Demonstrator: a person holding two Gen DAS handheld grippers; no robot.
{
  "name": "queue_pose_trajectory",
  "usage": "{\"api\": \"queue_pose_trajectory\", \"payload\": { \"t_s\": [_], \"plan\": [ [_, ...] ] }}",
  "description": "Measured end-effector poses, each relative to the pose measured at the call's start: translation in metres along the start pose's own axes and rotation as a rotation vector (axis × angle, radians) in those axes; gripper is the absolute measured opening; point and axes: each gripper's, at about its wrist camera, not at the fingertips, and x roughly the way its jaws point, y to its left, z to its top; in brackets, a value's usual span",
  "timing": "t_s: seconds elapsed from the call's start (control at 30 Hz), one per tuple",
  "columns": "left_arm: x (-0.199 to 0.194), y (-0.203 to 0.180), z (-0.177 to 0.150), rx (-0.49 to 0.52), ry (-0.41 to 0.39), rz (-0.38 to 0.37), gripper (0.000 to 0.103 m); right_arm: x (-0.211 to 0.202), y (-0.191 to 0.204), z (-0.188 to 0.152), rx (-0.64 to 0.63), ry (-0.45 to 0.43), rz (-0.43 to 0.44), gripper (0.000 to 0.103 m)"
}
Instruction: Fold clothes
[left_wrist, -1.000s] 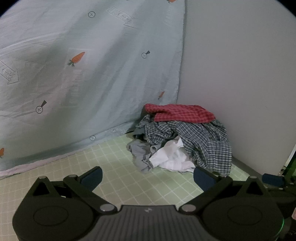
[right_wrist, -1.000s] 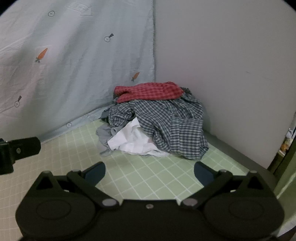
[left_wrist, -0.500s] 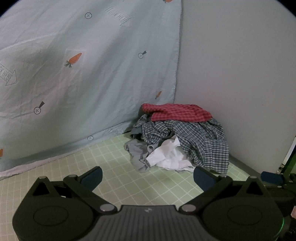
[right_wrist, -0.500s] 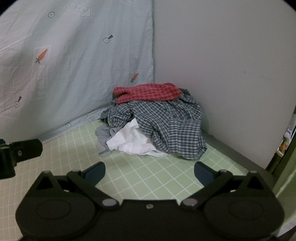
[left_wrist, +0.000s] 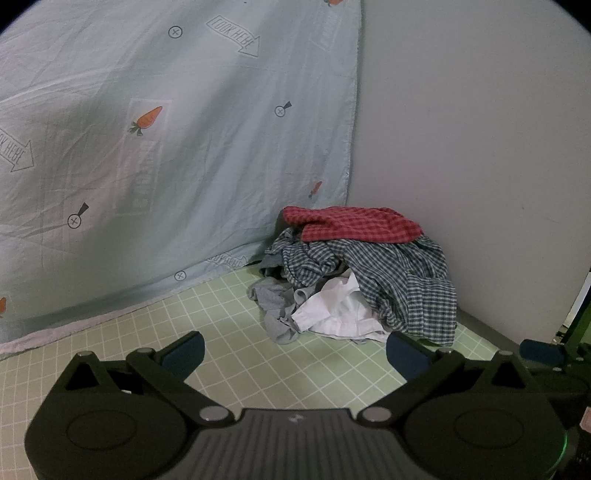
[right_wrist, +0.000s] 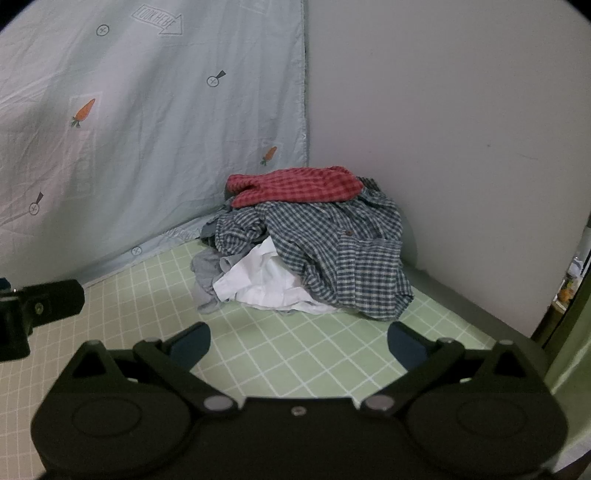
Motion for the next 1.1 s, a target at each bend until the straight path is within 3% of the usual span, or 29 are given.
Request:
{"api": "queue_pose_trajectory", "payload": {
  "t_s": [0.83, 1.1],
  "plan": [
    [0.003, 0.002, 0.000, -0.008, 0.020, 0.008, 0.103, 0.004, -0.001, -0.003, -0.001, 0.007, 0.000, 0.103],
    [0.027, 0.003, 0.007, -0.013, 0.056, 0.033, 0.103, 0.021, -0.010, 0.000, 0.008, 0.001, -0.002, 0.103]
  ]
}}
